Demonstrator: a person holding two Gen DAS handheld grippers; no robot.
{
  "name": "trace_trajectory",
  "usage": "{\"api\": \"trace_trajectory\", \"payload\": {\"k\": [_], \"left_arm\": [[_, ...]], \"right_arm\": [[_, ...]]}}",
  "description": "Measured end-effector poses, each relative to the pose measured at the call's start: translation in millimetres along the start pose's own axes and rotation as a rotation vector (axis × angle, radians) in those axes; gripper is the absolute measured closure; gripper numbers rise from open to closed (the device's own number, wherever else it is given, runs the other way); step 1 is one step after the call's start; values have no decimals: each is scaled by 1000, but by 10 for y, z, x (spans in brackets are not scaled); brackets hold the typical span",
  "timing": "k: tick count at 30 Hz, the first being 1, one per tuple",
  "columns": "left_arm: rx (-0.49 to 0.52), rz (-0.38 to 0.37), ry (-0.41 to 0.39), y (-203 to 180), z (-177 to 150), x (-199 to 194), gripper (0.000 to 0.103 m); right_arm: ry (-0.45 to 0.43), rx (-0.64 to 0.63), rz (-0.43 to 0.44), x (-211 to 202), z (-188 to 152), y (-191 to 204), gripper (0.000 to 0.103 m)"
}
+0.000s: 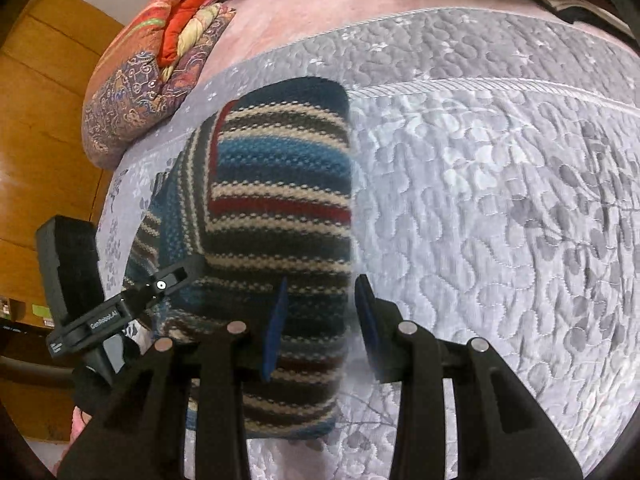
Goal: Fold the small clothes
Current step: 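Lay the folded side down and open the right tool, then grasp the folded sweater edge with the left tool and lift it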
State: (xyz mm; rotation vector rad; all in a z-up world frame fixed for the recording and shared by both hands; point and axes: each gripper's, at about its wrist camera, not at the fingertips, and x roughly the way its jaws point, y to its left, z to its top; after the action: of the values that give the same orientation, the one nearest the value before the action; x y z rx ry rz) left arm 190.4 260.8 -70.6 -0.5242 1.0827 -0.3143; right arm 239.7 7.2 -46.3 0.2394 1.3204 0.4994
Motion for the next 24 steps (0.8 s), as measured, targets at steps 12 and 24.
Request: {"api": "trace_trajectory", "payload": {"k": [12,24], "left_arm": [[-5,-78,-93,55,56,-254,86],[-40,-98,-226,386,307,-980,87]], "right_arm": [[13,104,47,59,-3,-269,65],[33,-9,118,137,-50,123,61]]}}
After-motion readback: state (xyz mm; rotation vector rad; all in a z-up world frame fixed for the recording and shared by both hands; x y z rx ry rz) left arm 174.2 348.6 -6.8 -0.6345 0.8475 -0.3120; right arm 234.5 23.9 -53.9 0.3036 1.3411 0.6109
